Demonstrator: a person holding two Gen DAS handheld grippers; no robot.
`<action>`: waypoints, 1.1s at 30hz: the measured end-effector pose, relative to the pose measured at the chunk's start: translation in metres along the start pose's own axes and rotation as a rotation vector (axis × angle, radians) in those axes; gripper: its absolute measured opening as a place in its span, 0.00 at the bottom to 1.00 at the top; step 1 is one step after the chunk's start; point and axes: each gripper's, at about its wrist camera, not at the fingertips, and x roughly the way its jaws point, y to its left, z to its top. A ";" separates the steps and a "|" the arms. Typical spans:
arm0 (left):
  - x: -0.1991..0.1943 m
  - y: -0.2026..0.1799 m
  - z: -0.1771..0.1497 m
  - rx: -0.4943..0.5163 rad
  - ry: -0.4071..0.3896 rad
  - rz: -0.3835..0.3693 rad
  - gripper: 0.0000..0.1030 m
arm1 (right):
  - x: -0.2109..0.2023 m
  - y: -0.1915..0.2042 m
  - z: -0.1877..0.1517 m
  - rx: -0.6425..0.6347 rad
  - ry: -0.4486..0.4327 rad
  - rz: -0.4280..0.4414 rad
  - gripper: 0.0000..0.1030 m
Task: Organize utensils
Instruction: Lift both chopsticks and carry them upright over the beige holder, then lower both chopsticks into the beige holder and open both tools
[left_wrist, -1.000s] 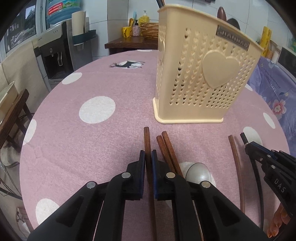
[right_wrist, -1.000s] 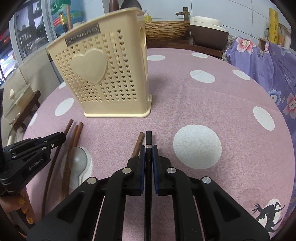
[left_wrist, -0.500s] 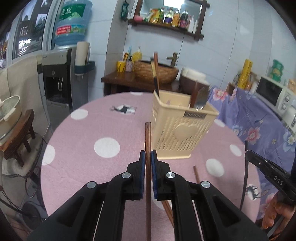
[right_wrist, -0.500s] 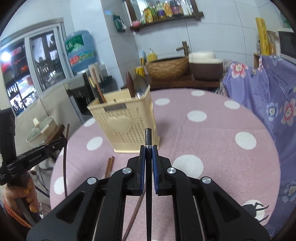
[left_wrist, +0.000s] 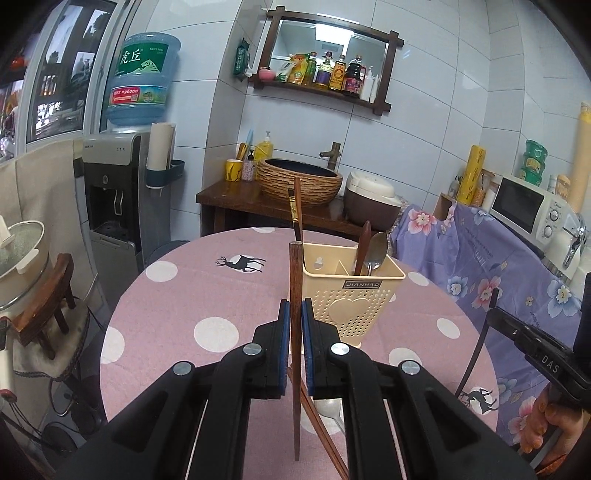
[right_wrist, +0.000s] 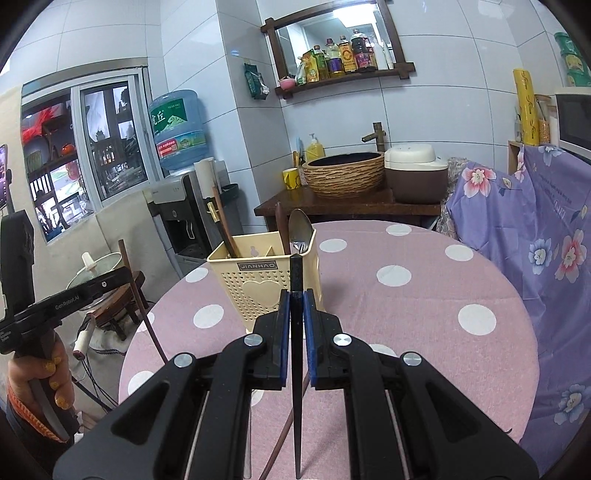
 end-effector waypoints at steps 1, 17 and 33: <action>-0.001 0.001 0.000 0.001 -0.001 0.000 0.07 | 0.001 0.000 0.001 -0.001 0.000 -0.001 0.08; -0.004 0.002 0.017 -0.003 -0.018 -0.029 0.07 | 0.000 0.006 0.022 -0.012 -0.020 0.009 0.08; -0.027 -0.028 0.135 0.044 -0.169 -0.069 0.07 | -0.004 0.039 0.153 -0.048 -0.119 0.038 0.08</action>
